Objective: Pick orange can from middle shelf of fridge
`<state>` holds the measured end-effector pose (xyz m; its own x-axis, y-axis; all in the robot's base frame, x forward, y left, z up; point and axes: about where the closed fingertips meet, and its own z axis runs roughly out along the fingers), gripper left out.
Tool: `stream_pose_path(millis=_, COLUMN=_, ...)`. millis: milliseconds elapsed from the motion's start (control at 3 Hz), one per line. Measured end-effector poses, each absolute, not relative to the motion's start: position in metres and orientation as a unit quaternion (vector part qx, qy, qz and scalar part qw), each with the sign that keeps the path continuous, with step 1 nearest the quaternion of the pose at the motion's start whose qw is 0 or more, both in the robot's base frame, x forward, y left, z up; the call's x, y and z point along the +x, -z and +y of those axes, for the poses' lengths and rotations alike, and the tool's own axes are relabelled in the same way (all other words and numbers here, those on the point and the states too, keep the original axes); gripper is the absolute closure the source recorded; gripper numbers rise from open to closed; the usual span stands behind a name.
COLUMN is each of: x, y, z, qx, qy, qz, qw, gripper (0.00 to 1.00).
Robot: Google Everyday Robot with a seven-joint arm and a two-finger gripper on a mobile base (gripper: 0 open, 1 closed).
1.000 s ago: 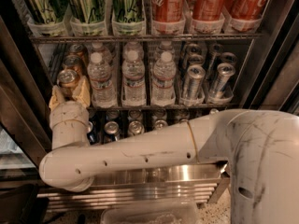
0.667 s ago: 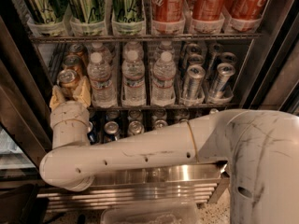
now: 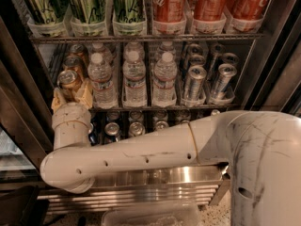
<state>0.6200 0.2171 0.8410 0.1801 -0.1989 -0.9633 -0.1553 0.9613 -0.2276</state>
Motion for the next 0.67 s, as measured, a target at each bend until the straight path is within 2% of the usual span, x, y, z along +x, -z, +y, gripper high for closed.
stream_pose_path(millis=333, x=0.6211, y=-0.8388, z=0.2175, qx=-0.138, qy=0.014, qz=0.642, qw=0.754, gripper=0.47)
stream_pose_path(millis=667, x=0.6219, y=-0.8363, z=0.2187, qx=-0.140, qy=0.009, qz=0.643, qw=0.753, gripper=0.70)
